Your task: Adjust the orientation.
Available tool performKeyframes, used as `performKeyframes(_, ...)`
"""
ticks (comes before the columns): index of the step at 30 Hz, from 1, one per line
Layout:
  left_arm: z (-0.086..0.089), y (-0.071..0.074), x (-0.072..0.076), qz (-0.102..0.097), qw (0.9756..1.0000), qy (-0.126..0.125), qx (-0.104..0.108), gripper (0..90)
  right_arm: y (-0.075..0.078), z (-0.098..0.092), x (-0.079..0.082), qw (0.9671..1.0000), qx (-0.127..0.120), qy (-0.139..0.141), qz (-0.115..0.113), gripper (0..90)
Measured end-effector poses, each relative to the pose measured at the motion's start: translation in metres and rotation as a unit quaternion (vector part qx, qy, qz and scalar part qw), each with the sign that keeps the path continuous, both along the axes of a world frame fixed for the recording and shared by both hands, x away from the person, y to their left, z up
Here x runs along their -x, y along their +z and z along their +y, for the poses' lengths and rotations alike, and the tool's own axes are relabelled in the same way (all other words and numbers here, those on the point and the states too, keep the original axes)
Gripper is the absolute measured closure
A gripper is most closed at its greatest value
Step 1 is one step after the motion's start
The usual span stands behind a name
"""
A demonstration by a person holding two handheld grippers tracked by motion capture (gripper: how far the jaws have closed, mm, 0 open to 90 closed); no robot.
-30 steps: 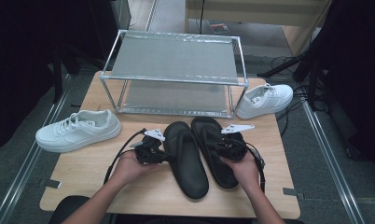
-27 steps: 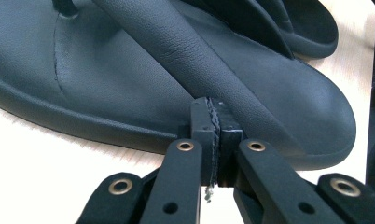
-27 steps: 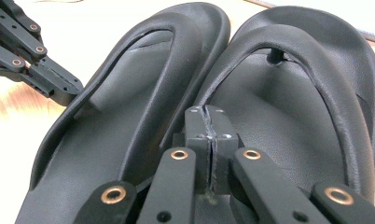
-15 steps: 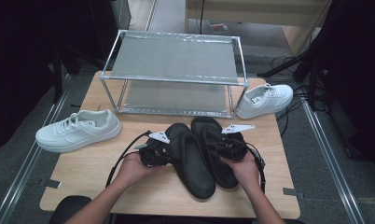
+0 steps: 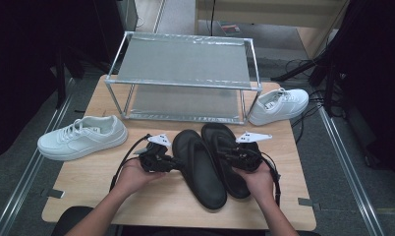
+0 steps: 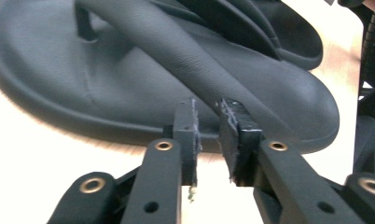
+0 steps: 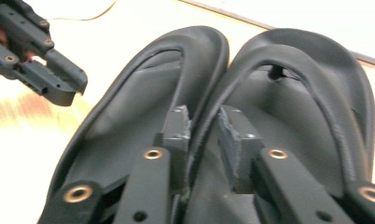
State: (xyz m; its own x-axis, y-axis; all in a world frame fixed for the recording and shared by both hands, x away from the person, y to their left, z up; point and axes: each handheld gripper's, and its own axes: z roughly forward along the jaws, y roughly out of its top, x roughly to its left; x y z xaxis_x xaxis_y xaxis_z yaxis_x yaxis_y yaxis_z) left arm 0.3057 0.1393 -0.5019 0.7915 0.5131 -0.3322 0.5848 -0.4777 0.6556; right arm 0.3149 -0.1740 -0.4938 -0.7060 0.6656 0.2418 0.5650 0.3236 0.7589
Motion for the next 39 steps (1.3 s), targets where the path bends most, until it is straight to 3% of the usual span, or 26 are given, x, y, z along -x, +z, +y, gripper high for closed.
performKeyframes(4, 0.007, 0.000, -0.001, -0.001, 1.0000, 0.009, -0.004, 67.9, -0.001, 0.005, 0.004, 0.9999, -0.006, 0.008, -0.007, 60.2)
performKeyframes(10, 0.017, 0.003, -0.003, -0.010, 0.9997, 0.022, -0.008, 59.3, -0.005, 0.008, 0.006, 1.0000, -0.008, 0.000, -0.006, 51.3)
performKeyframes(17, 0.022, 0.001, -0.005, -0.003, 0.9995, 0.029, -0.012, 49.8, -0.006, 0.011, 0.007, 0.9998, -0.007, -0.009, -0.013, 43.7)
performKeyframes(31, 0.027, 0.001, -0.006, -0.006, 0.9992, 0.035, -0.017, 48.4, -0.012, 0.021, 0.006, 0.9999, 0.005, -0.008, -0.010, 40.3)
performKeyframes(39, 0.027, 0.000, -0.006, -0.006, 0.9992, 0.035, -0.019, 48.0, -0.015, 0.024, 0.007, 0.9996, 0.006, -0.023, -0.014, 40.1)
